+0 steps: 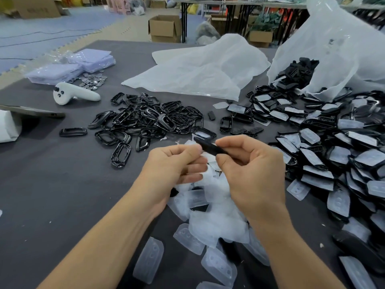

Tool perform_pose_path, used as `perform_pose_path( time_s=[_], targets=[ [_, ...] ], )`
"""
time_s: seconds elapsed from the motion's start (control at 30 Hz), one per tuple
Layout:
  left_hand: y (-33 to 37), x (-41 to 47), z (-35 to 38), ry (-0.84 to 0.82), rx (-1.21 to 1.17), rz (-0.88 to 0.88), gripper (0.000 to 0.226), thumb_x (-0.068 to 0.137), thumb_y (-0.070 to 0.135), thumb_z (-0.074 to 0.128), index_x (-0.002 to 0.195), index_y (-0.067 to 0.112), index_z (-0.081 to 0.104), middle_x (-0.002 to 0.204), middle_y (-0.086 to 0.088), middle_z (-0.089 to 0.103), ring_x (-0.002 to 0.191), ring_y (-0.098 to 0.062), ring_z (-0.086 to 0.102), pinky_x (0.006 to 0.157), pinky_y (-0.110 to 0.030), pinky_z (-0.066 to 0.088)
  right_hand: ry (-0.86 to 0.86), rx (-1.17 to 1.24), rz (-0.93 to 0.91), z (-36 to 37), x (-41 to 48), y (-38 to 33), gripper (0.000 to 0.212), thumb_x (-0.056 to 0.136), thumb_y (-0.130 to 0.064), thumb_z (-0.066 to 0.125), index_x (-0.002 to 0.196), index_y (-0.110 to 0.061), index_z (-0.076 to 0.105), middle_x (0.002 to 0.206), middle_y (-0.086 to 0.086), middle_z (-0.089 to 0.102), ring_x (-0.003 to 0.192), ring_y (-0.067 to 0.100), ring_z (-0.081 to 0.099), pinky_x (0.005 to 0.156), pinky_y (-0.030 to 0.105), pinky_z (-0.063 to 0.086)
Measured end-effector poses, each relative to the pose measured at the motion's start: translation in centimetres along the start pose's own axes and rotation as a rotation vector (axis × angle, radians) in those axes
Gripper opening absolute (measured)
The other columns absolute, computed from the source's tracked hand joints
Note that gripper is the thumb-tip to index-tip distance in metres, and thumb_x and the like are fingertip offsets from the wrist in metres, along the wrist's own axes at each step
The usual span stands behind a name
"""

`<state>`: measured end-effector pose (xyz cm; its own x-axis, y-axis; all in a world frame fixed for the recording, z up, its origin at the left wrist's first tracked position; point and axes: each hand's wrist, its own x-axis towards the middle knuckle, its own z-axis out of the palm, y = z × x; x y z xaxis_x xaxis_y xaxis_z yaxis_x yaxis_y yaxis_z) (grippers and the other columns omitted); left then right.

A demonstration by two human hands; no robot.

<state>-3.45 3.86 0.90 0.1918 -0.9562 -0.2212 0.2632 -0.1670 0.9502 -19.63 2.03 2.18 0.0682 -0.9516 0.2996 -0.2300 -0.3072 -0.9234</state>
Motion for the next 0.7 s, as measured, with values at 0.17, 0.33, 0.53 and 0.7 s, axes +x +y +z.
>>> perform_pose_path(
  time_s=[0.17, 0.33, 0.53, 0.7],
  targets=[
    [0.7, -0.3, -0.5, -0.134, -0.014, -0.045, 0.03, 0.083, 0.037, 0.078, 0.097, 0.011, 0.083, 0.105, -0.016, 0.079, 0.094, -0.02, 0.077, 0.072, -0.025, 0.061, -0.067, -0.27, -0.225, 0.7, -0.8, 0.1, 0.033, 0.082, -0.006, 0.083, 0.1, -0.032, 0.077, 0.091, -0.023, 0.075, 0.095, -0.006, 0.07, 0.084, 0.012, 0.053],
    [0.7, 0.2, -1.0, 0.02, 0.003, -0.013, 0.02, 0.091, 0.002, 0.069, 0.087, 0.014, 0.084, 0.088, -0.011, 0.078, 0.071, -0.016, 0.067, 0.061, -0.021, 0.058, -0.157, -0.106, -0.084, 0.7, -0.7, 0.0, 0.041, 0.084, -0.003, 0.075, 0.112, -0.034, 0.075, 0.104, -0.028, 0.074, 0.106, -0.012, 0.066, 0.094, 0.008, 0.047],
    [0.9, 1.5, -1.9, 0.225, 0.051, 0.001, 0.028, 0.091, -0.008, 0.064, 0.083, 0.015, 0.078, 0.076, -0.004, 0.075, 0.067, -0.017, 0.063, 0.053, -0.019, 0.055, -0.186, -0.446, -0.059, 0.1, -0.2, 0.8, 0.024, 0.085, -0.021, 0.077, 0.103, -0.036, 0.076, 0.105, -0.02, 0.065, 0.104, -0.003, 0.056, 0.085, -0.002, 0.035],
    [0.8, 2.1, -2.6, 0.288, 0.085, 0.057, 0.032, 0.094, -0.012, 0.056, 0.087, 0.014, 0.074, 0.076, -0.002, 0.074, 0.072, -0.018, 0.071, 0.066, -0.028, 0.062, -0.359, -0.557, 0.022, 0.6, -0.4, 1.5, 0.021, 0.082, -0.038, 0.081, 0.102, -0.036, 0.076, 0.104, -0.013, 0.062, 0.108, 0.008, 0.054, 0.088, 0.018, 0.042]
  ],
)
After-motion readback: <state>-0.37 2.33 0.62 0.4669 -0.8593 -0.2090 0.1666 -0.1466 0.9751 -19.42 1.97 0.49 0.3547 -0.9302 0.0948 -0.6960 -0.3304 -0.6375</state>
